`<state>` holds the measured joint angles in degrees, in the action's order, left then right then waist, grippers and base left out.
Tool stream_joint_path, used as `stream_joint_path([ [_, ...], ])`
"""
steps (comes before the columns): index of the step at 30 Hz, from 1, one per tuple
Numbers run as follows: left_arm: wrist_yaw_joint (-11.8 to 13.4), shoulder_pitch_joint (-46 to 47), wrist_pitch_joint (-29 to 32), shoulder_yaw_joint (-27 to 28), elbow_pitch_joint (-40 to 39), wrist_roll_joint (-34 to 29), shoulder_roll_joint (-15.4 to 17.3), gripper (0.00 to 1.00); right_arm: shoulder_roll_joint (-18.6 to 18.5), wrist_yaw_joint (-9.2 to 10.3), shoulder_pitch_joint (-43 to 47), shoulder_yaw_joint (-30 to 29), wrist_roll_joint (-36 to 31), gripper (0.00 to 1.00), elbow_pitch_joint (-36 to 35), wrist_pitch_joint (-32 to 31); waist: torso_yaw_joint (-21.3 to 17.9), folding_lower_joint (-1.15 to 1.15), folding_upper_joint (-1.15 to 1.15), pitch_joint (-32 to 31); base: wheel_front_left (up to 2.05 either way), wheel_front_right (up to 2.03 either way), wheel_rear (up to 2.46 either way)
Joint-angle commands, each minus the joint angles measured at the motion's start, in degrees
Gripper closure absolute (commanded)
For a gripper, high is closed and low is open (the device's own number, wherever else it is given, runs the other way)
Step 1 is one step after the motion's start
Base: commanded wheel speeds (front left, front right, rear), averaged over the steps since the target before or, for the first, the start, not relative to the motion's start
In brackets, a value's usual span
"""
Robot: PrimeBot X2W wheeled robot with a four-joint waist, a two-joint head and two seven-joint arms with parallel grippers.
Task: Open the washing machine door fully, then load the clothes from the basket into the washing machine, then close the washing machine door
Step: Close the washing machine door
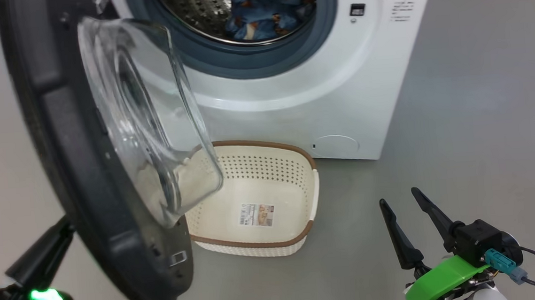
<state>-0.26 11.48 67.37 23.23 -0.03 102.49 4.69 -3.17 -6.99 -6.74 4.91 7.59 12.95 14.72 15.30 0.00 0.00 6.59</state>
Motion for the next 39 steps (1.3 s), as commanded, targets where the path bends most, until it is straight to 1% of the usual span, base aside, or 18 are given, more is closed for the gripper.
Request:
stream_joint_path([
  [1,-0.5,0.3,0.1,1.0,-2.5,0.4,1.2,1.0,0.3,-0.5,0.3,1.6,0.7,0.0,-1.6,0.3,-1.2,0.0,0.0,0.1,0.0,0.0,0.0],
  [7,-1.3,0.3,-2.7,-1.9,-4.0,0.1,-0.9,1.0,0.3,-0.5,0.5,1.7,1.4,0.0,-1.7,0.3,-4.5,0.0,0.0,0.5,0.0,0.0,0.0],
  [9,-1.7,0.5,-3.6,-3.0,-4.0,-0.7,-1.1,1.0,0.3,-0.5,0.6,1.7,1.5,0.0,-1.9,0.3,-5.9,0.0,0.0,0.6,0.0,0.0,0.0],
  [17,-2.1,2.1,-6.2,-6.0,-3.2,-0.2,-1.6,1.0,0.3,-0.5,0.5,1.5,2.0,0.0,-2.8,0.3,-11.8,0.0,0.0,1.7,0.0,0.0,0.0],
  [21,-3.2,3.1,-7.9,-7.2,-2.5,-1.5,-1.7,1.0,0.3,-0.5,0.5,1.5,2.8,0.0,-3.4,0.3,-15.0,0.0,0.0,2.4,0.0,0.0,0.0],
  [28,-3.9,5.4,-10.7,-6.3,-0.6,-2.1,-1.7,1.0,0.3,-0.5,0.5,1.1,3.1,0.0,-4.7,0.3,-20.9,0.0,0.0,3.6,0.0,0.0,0.0],
  [34,-5.2,8.1,-13.9,-4.8,2.0,-3.5,-1.7,1.0,0.3,-0.5,0.7,1.1,3.6,0.0,-5.6,0.3,-25.4,0.0,0.0,4.6,0.0,0.0,0.0],
  [39,-5.8,11.1,-16.6,-3.9,4.7,-5.1,-1.6,1.0,0.3,-0.5,0.6,1.3,3.9,0.0,-6.0,0.3,-26.9,0.0,0.0,5.3,0.0,0.0,0.0],
])
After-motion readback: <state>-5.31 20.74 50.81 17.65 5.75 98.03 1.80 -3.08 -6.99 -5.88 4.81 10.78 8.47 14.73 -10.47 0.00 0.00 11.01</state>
